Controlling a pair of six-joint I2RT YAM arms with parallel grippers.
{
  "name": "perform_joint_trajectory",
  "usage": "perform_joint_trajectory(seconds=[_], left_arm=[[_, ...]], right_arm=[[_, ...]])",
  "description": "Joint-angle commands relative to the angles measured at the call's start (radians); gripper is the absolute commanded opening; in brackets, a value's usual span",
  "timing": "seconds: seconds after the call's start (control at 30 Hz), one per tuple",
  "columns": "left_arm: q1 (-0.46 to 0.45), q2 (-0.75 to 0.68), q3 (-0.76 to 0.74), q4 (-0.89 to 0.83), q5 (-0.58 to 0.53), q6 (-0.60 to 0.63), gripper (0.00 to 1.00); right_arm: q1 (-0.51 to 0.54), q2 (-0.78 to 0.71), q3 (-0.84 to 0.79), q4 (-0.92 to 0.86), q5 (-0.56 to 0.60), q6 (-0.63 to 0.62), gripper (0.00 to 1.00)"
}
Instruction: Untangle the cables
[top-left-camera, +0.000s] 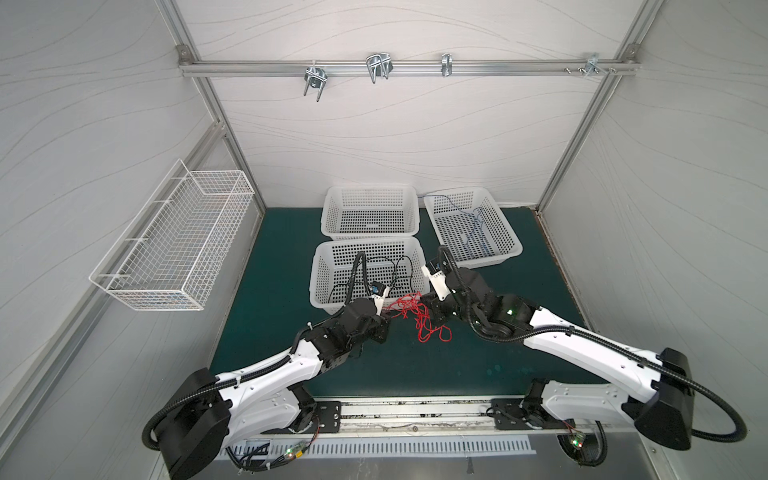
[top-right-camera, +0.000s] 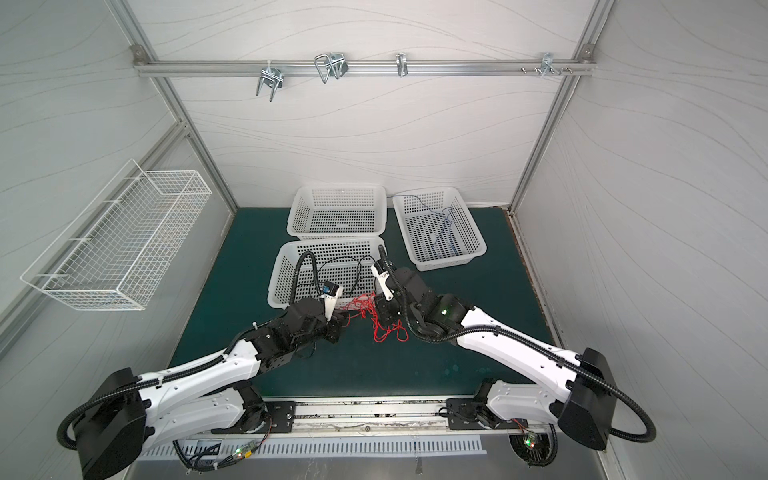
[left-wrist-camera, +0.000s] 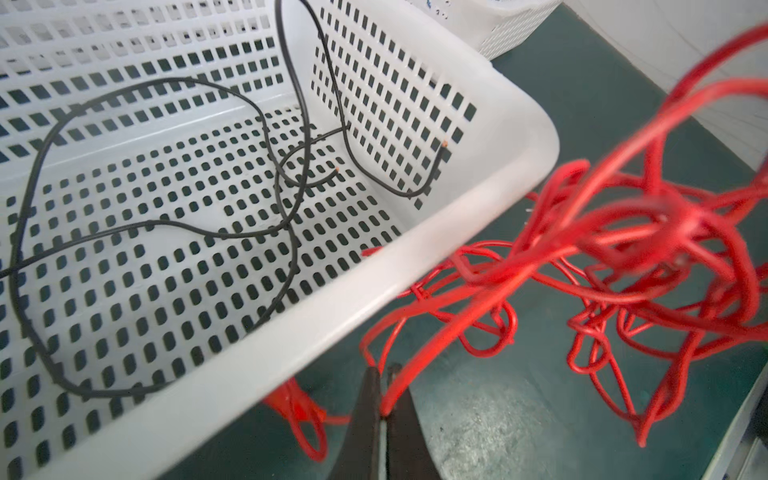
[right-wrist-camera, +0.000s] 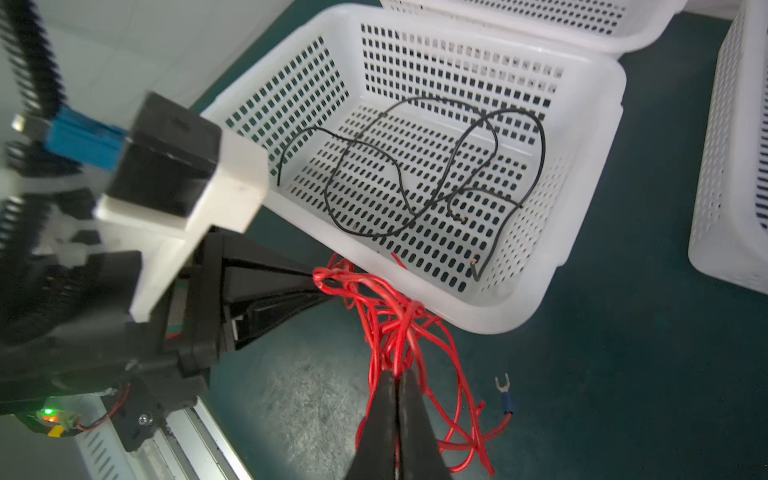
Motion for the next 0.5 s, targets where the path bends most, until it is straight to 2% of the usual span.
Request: perform_joint_trajectory(seconds=[0.0, 0.27, 0.47], left_arm=[[-0.001, 0.018, 0.039, -0.007, -0.049, -0.028, 0.0], [-0.002, -0.001, 0.036, -0.018, -0.068, -0.047, 0.0], [-0.001, -0.005, 0.04, -0.022, -0.102, -0.044, 0.22]], right_arm=[[0.0, 0.023, -0.017, -0.032, 0.017, 0.035, 0.0], [-0.002, 0.083, -0.04, -0.21, 0.081, 0.105, 0.0], [-0.003, 0.143, -0.076, -0.23, 0.071, 0.145, 0.0]])
